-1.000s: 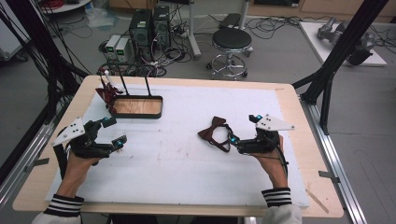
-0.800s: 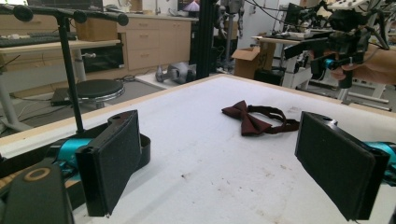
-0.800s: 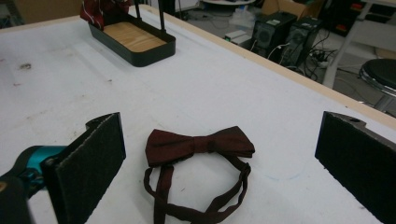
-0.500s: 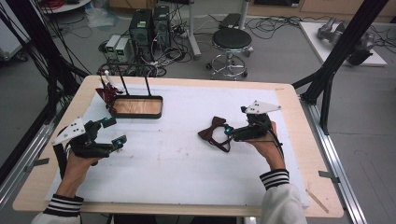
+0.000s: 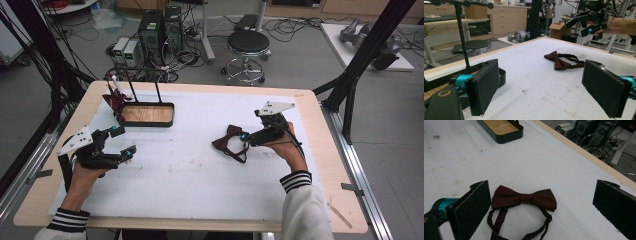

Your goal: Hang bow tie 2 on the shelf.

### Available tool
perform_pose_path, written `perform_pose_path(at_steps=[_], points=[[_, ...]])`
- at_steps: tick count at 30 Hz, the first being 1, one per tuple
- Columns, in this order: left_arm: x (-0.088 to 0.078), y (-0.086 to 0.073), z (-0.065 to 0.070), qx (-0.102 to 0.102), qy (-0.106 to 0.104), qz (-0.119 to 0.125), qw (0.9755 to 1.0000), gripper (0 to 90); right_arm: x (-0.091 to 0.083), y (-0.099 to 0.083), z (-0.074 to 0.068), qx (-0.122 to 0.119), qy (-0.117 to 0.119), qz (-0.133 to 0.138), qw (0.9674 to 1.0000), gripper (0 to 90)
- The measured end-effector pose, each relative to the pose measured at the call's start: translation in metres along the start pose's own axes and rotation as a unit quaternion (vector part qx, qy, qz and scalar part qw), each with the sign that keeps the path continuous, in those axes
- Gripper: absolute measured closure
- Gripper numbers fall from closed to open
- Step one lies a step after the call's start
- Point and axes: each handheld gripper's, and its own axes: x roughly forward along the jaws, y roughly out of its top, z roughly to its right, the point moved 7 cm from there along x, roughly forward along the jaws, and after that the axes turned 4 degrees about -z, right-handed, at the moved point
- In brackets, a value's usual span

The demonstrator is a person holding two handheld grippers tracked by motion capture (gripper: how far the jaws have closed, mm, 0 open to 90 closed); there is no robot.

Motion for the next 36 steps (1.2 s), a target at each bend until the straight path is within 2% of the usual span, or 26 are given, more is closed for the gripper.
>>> perform_pose_path(at_steps=[3,4,8,10,12,13,16,19,23,27,30,32,34,36], points=[[0.000,0.000,0.001,-0.001,-0.002,0.001,1.0000,15.1,0.004,0.002,0.003,-0.012,0.013,-0.001,0.9998,0.7],[0.001,0.000,0.001,-0.001,-0.003,0.000,1.0000,15.1,0.005,0.002,0.003,-0.010,0.018,-0.007,0.9998,0.8],[0.003,-0.001,0.001,0.003,-0.003,-0.003,1.0000,15.1,0.013,0.004,0.005,-0.026,0.029,-0.024,0.9990,0.8],[0.003,-0.001,0.002,0.003,-0.003,-0.005,1.0000,15.1,0.016,0.007,0.007,-0.022,0.038,-0.014,0.9989,1.5],[0.003,-0.001,0.002,0.005,-0.003,-0.005,1.0000,15.1,0.020,0.004,0.008,-0.016,0.055,-0.025,0.9980,1.5],[0.003,-0.001,0.002,0.005,-0.003,-0.005,1.0000,15.1,0.024,0.002,0.010,-0.025,0.052,-0.045,0.9973,1.5],[0.004,-0.002,0.001,0.002,-0.003,-0.006,1.0000,15.1,0.031,0.001,0.012,-0.038,0.056,-0.067,0.9955,1.5],[0.004,-0.003,0.001,0.001,-0.004,-0.007,1.0000,15.1,0.037,0.001,0.015,-0.035,0.062,-0.061,0.9956,1.6],[0.005,-0.003,0.002,0.002,-0.004,-0.008,1.0000,15.1,0.050,-0.010,0.018,-0.042,0.064,-0.086,0.9934,1.6],[0.007,-0.005,0.002,0.002,-0.006,-0.013,0.9999,15.2,0.061,-0.014,0.019,-0.058,0.061,-0.096,0.9918,4.0],[0.008,-0.006,0.004,0.002,-0.008,-0.016,0.9998,15.1,0.069,-0.018,0.019,-0.076,0.056,-0.114,0.9890,5.1],[0.009,-0.007,0.004,0.002,-0.009,-0.017,0.9998,15.2,0.073,-0.023,0.018,-0.079,0.054,-0.130,0.9869,5.4],[0.010,-0.007,0.005,0.002,-0.009,-0.018,0.9998,15.2,0.078,-0.027,0.019,-0.092,0.041,-0.148,0.9839,7.7],[0.010,-0.007,0.005,0.001,-0.009,-0.018,0.9998,15.1,0.082,-0.030,0.018,-0.100,0.039,-0.157,0.9817,7.7]])
